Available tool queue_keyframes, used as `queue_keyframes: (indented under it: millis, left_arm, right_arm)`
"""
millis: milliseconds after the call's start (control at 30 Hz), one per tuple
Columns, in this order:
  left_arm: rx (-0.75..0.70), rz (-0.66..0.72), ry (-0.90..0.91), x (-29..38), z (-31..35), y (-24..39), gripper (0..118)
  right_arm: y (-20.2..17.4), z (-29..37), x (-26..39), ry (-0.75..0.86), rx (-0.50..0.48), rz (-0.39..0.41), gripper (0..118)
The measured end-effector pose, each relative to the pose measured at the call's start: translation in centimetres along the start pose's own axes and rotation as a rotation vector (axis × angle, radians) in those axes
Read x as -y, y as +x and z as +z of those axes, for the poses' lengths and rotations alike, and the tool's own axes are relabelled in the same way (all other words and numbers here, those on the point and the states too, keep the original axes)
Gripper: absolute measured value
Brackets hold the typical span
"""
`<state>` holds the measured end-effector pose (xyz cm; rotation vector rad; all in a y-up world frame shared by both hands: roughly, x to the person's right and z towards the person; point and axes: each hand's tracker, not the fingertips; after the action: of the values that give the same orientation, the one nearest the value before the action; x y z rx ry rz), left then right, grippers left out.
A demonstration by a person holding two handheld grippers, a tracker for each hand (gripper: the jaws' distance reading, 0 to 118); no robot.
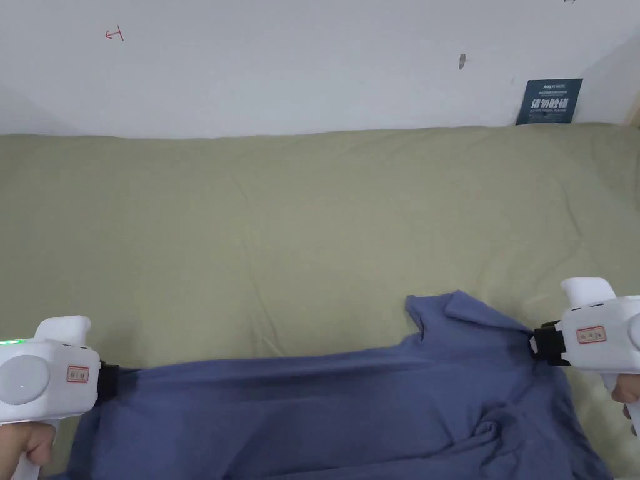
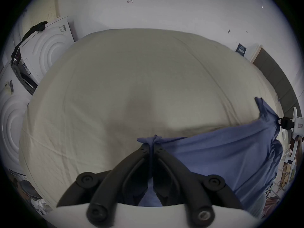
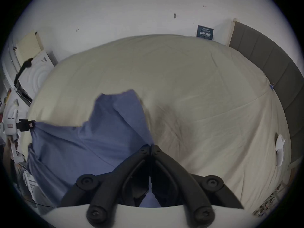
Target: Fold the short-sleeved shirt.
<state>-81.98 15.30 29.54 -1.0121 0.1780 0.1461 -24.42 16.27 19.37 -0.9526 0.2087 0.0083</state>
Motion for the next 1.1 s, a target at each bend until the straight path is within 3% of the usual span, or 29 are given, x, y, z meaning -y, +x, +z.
queue_keyframes:
  millis: [233, 533, 733, 967, 1000, 1033, 1067, 1100]
  left_arm:
    - [0.048, 0.003, 0.103, 3.2, 7.9, -1.9, 2]
    - [0.086, -0.045, 0.222, 14.6, 15.9, -3.7, 2]
    - [0.075, -0.057, 0.194, 20.7, 15.5, -4.0, 2]
    - [0.049, -0.073, 0.156, 23.3, 12.9, -3.6, 4]
    - [0.05, -0.068, 0.159, 23.2, 13.1, -3.6, 16]
    - [0.049, -0.058, 0.156, 23.0, 13.1, -3.7, 43]
    - [0.03, -0.046, 0.134, 22.9, 13.1, -3.7, 83]
    - [0.016, -0.05, 0.125, 22.9, 13.1, -3.7, 118]
  right_arm:
    - [-0.5, 9.5, 2.9, 0.113, -0.071, -0.006, 3]
    - [-0.6, 18.0, 13.4, 0.173, -0.111, 0.007, 3]
    - [0.2, 17.2, 20.7, 0.099, -0.099, -0.01, 3]
    - [0.1, 14.5, 23.0, 0.064, -0.074, -0.007, 3]
    - [-0.1, 14.3, 23.0, 0.063, -0.069, -0.012, 4]
    - [-0.2, 14.2, 23.0, 0.062, -0.061, -0.009, 8]
    - [0.5, 13.4, 23.0, 0.058, -0.051, -0.008, 27]
    - [0.4, 13.5, 22.9, 0.045, -0.006, -0.003, 77]
